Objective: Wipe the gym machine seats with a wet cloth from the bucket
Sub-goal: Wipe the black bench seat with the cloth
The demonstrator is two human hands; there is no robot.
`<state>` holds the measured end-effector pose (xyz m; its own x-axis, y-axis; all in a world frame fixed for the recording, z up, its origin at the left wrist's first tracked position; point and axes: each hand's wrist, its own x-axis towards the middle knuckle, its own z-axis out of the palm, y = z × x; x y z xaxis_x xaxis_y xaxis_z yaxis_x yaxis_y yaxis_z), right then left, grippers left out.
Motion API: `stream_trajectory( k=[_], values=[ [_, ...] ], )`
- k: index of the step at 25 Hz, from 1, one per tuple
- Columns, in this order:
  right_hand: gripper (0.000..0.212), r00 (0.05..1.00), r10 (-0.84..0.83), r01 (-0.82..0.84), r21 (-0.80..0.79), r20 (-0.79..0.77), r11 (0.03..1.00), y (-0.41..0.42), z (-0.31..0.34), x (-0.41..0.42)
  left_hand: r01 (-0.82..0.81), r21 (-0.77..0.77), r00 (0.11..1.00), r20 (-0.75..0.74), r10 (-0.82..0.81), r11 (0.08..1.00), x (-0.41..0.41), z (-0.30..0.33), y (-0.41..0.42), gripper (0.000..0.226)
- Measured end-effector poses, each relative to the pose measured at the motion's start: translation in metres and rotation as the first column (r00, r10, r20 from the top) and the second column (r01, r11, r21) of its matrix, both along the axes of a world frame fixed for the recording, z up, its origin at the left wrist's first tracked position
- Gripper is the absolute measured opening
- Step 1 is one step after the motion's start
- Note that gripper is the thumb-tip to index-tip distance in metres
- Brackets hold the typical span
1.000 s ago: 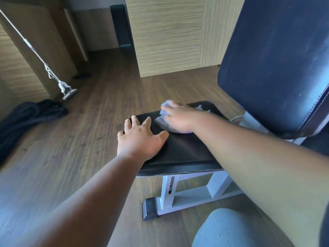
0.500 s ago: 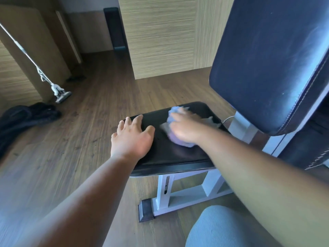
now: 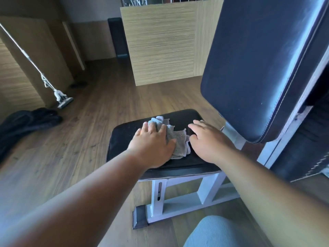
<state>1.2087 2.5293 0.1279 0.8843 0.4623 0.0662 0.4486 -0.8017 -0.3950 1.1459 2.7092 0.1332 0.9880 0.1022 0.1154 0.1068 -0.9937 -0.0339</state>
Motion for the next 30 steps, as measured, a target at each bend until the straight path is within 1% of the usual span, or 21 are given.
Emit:
stream_trajectory(
  k=[1, 2, 4, 6, 7, 8, 9, 10, 11, 12, 14, 16, 19, 20, 22, 24, 26, 28, 30],
  values=[
    [0.038, 1.000, -0.014, 0.014, 0.027, 0.028, 1.000, 0.000, 0.000, 0.000, -0.008, 0.045, 0.998, -0.063, 0.011, 0.999, 0.012, 0.003, -0.007, 0.062],
    [0.036, 0.998, -0.033, 0.030, 0.058, 0.049, 0.998, -0.001, 0.001, 0.000, 0.023, 0.089, 0.995, -0.098, -0.014, 0.996, 0.025, 0.005, -0.012, 0.060],
    [0.037, 0.996, -0.085, 0.081, 0.119, 0.032, 0.990, -0.003, 0.002, -0.001, 0.133, 0.110, 0.982, -0.148, -0.116, 0.985, 0.054, 0.010, -0.020, 0.053],
    [0.050, 0.994, -0.111, 0.113, 0.121, -0.022, 0.986, -0.004, 0.002, 0.000, 0.211, 0.094, 0.959, -0.212, -0.187, 0.973, 0.079, 0.012, -0.027, 0.047],
    [0.056, 0.994, -0.108, 0.110, 0.106, -0.026, 0.988, -0.005, 0.000, 0.001, 0.245, 0.108, 0.949, -0.228, -0.216, 0.963, 0.088, 0.012, -0.030, 0.052],
    [0.062, 0.995, -0.096, 0.098, 0.094, -0.021, 0.991, -0.005, -0.001, 0.002, 0.233, 0.059, 0.950, -0.228, -0.214, 0.971, 0.092, 0.012, -0.032, 0.060],
    [0.066, 0.996, -0.084, 0.084, 0.080, -0.007, 0.993, -0.004, -0.002, 0.005, 0.176, -0.033, 0.958, -0.223, -0.179, 0.984, 0.095, 0.011, -0.030, 0.067],
    [0.071, 0.997, -0.071, 0.070, 0.065, 0.009, 0.995, -0.005, -0.003, 0.007, 0.098, -0.113, 0.967, -0.223, -0.121, 0.989, 0.094, 0.010, -0.026, 0.070],
    [0.077, 0.998, -0.058, 0.057, 0.047, 0.016, 0.997, -0.005, -0.006, 0.008, 0.036, -0.141, 0.971, -0.229, -0.068, 0.989, 0.091, 0.010, -0.018, 0.070],
    [0.081, 0.999, -0.052, 0.052, 0.025, 0.011, 0.998, -0.005, -0.007, 0.009, -0.006, -0.122, 0.974, -0.226, -0.022, 0.992, 0.085, 0.012, -0.006, 0.069],
    [0.080, 0.999, -0.049, 0.049, -0.035, -0.003, 0.998, -0.007, -0.008, 0.009, -0.076, -0.089, 0.975, -0.217, 0.055, 0.993, 0.071, 0.017, 0.022, 0.069],
    [0.075, 0.999, -0.046, 0.046, -0.075, -0.001, 0.996, -0.007, -0.008, 0.009, -0.151, -0.092, 0.969, -0.212, 0.128, 0.984, 0.056, 0.017, 0.055, 0.069],
    [0.073, 0.999, -0.053, 0.052, -0.088, -0.011, 0.995, -0.007, -0.006, 0.008, -0.235, -0.103, 0.955, -0.207, 0.210, 0.967, 0.024, 0.008, 0.091, 0.067],
    [0.073, 0.999, -0.052, 0.051, -0.096, -0.013, 0.994, -0.006, -0.006, 0.007, -0.268, -0.127, 0.949, -0.205, 0.239, 0.955, 0.015, 0.008, 0.097, 0.066],
    [0.071, 0.999, -0.049, 0.048, -0.120, -0.006, 0.992, -0.004, -0.007, 0.008, -0.313, -0.120, 0.939, -0.191, 0.287, 0.942, 0.013, 0.009, 0.098, 0.068],
    [0.064, 0.999, -0.046, 0.047, -0.137, 0.015, 0.989, -0.001, -0.007, 0.009, -0.283, -0.103, 0.948, -0.179, 0.262, 0.953, 0.027, 0.014, 0.082, 0.080],
    [0.056, 0.998, -0.046, 0.051, -0.150, 0.038, 0.987, 0.000, -0.008, 0.009, -0.169, -0.090, 0.972, -0.182, 0.151, 0.981, 0.038, 0.018, 0.047, 0.092],
    [0.059, 0.998, -0.047, 0.053, -0.138, 0.042, 0.989, -0.002, -0.006, 0.008, -0.015, -0.072, 0.979, -0.204, 0.000, 0.997, 0.045, 0.015, 0.012, 0.097],
    [0.058, 0.998, -0.043, 0.048, -0.124, 0.046, 0.991, -0.004, -0.004, 0.007, 0.034, -0.035, 0.977, -0.212, -0.040, 0.999, 0.046, 0.012, 0.002, 0.094]
  ],
)
